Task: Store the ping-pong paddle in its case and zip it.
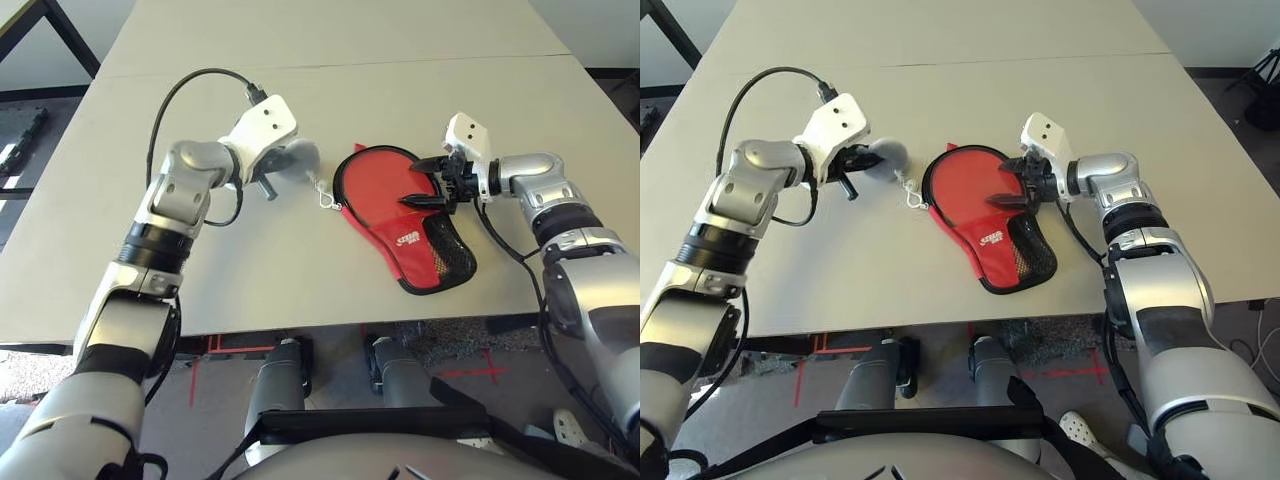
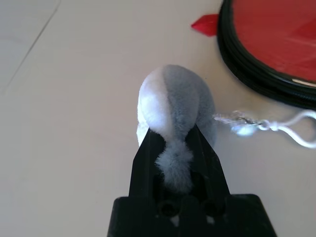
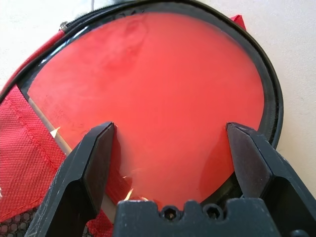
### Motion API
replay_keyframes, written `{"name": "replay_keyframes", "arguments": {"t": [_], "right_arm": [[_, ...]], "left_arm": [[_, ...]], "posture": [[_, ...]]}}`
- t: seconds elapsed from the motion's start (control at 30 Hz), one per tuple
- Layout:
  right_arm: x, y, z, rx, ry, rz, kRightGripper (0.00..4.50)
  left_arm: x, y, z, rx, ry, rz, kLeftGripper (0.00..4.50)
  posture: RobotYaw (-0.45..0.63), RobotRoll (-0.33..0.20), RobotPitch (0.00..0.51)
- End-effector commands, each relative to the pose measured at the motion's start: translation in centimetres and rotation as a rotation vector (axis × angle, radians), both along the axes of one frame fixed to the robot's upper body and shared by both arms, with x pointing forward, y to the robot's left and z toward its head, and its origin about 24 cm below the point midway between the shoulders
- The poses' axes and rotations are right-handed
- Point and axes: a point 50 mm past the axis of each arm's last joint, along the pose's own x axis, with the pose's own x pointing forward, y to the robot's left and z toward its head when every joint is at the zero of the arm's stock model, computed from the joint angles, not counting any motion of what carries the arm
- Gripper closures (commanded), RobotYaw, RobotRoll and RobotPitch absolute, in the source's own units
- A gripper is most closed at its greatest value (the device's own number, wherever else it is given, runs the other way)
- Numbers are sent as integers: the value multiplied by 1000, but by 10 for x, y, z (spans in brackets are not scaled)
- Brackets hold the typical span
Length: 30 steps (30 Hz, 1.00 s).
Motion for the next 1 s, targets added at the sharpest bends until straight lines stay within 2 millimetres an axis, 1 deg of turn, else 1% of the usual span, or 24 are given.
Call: {"name": "replay_keyframes", "arguments": {"t": [0.03, 0.07, 0.23, 0.37, 0.47, 0.63, 0.77, 0.8, 0.9, 0.93, 1.0], "right_arm": [[-9, -4, -27, -68, 98, -13, 0], [-9, -4, -27, -68, 98, -13, 0], [-10, -5, -29, -67, 101, -13, 0], [-12, -6, -30, -65, 106, -13, 0], [-13, -8, -31, -63, 109, -17, 0], [-14, -8, -34, -59, 113, -17, 0], [-15, -7, -34, -58, 114, -17, 0], [-15, -6, -35, -59, 114, -17, 0], [-14, -4, -35, -65, 109, -14, 0], [-13, -3, -35, -64, 107, -13, 0], [-12, -1, -33, -60, 100, -10, 0]], "left_arm": [[12, -6, 6, 31, -46, 3, 4391], [16, -9, 8, 32, -55, 0, 4391], [33, -30, 23, 34, -117, 2, 4391], [39, -41, 31, 36, -151, 5, 4391], [41, -45, 34, 47, -168, 24, 4391], [44, -37, 36, 95, -167, 56, 4391], [43, -23, 32, 135, -132, 64, 4391], [43, -19, 31, 140, -122, 69, 4391], [40, 1, 24, 165, -82, 80, 4391], [39, 7, 23, 165, -71, 82, 4391], [36, 14, 21, 160, -60, 83, 4392]], "posture": [[49, 0, 211], [30, 0, 216], [3, 0, 223], [-19, 0, 228], [-31, 0, 229], [-34, 0, 228], [-34, 0, 228], [-20, 0, 226], [-20, 0, 226], [0, 0, 224], [11, 0, 224]]}}
